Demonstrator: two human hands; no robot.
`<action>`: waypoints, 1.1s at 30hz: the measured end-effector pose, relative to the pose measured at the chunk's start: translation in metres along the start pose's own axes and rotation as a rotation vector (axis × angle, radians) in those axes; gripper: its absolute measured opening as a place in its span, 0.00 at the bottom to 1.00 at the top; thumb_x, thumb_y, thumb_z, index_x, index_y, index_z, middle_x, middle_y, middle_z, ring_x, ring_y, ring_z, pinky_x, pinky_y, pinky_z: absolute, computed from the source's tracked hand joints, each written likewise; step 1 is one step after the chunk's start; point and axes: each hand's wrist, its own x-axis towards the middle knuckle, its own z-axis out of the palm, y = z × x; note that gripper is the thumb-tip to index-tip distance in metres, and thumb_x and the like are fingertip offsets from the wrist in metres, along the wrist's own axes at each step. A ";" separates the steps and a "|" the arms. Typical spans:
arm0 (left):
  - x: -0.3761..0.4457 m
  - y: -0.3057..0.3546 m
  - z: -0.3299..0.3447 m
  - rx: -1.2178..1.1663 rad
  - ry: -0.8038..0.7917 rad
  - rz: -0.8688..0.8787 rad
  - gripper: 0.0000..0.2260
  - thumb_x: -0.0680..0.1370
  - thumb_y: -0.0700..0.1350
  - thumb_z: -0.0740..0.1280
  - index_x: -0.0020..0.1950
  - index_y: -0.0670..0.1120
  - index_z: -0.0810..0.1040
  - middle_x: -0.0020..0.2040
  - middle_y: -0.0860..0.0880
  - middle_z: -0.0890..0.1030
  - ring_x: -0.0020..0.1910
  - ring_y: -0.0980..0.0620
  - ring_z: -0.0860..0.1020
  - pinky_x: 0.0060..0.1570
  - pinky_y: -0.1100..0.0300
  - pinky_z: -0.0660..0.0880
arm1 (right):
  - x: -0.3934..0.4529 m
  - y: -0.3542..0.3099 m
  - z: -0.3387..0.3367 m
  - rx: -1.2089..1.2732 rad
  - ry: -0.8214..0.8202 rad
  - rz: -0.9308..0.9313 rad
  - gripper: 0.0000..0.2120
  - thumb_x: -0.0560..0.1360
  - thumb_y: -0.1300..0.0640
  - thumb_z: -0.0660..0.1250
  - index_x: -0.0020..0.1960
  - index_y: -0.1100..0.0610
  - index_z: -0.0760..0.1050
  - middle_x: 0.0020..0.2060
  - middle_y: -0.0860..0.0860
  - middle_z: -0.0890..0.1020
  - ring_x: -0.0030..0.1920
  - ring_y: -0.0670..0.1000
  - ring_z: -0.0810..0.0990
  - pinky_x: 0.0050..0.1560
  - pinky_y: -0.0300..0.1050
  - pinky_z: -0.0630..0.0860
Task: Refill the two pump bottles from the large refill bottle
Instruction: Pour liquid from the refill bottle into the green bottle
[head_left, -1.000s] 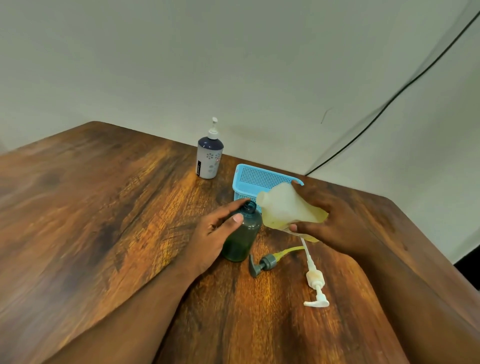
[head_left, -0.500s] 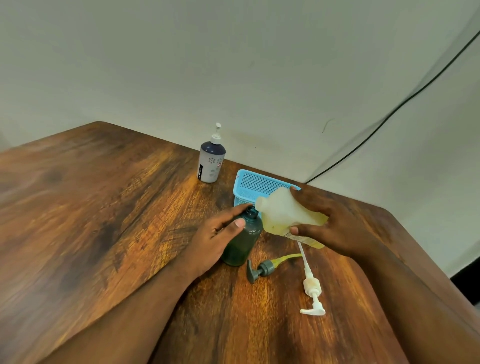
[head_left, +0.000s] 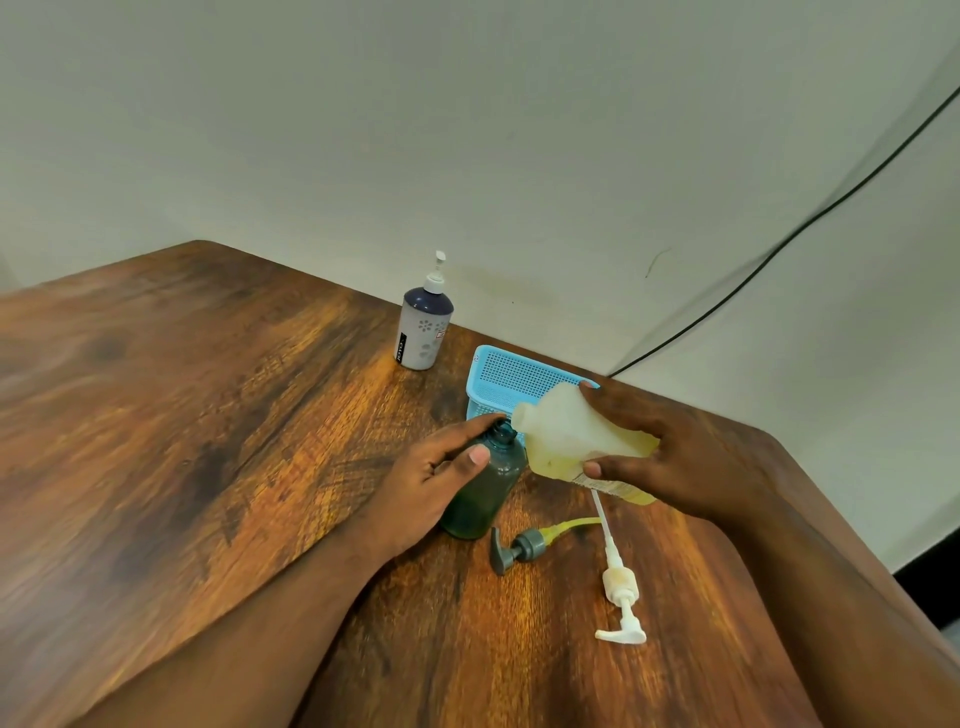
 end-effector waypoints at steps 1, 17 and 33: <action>0.000 0.000 0.000 0.004 -0.001 -0.001 0.15 0.79 0.52 0.61 0.65 0.65 0.69 0.59 0.71 0.69 0.53 0.80 0.71 0.47 0.72 0.75 | -0.001 -0.003 -0.003 -0.027 -0.018 0.012 0.32 0.73 0.45 0.68 0.71 0.42 0.56 0.63 0.34 0.58 0.60 0.39 0.61 0.41 0.13 0.61; 0.001 -0.001 -0.003 0.010 -0.019 -0.007 0.15 0.80 0.49 0.62 0.64 0.66 0.69 0.60 0.69 0.70 0.54 0.80 0.71 0.48 0.73 0.74 | -0.002 -0.019 -0.014 -0.067 -0.091 0.067 0.32 0.74 0.46 0.66 0.73 0.43 0.56 0.62 0.33 0.56 0.58 0.39 0.60 0.37 0.12 0.61; 0.000 0.000 -0.002 0.016 -0.006 -0.015 0.16 0.78 0.51 0.62 0.65 0.62 0.69 0.60 0.68 0.70 0.52 0.81 0.71 0.46 0.74 0.74 | -0.001 -0.019 -0.017 -0.131 -0.121 0.099 0.34 0.74 0.44 0.65 0.74 0.43 0.52 0.73 0.41 0.60 0.71 0.47 0.63 0.39 0.10 0.56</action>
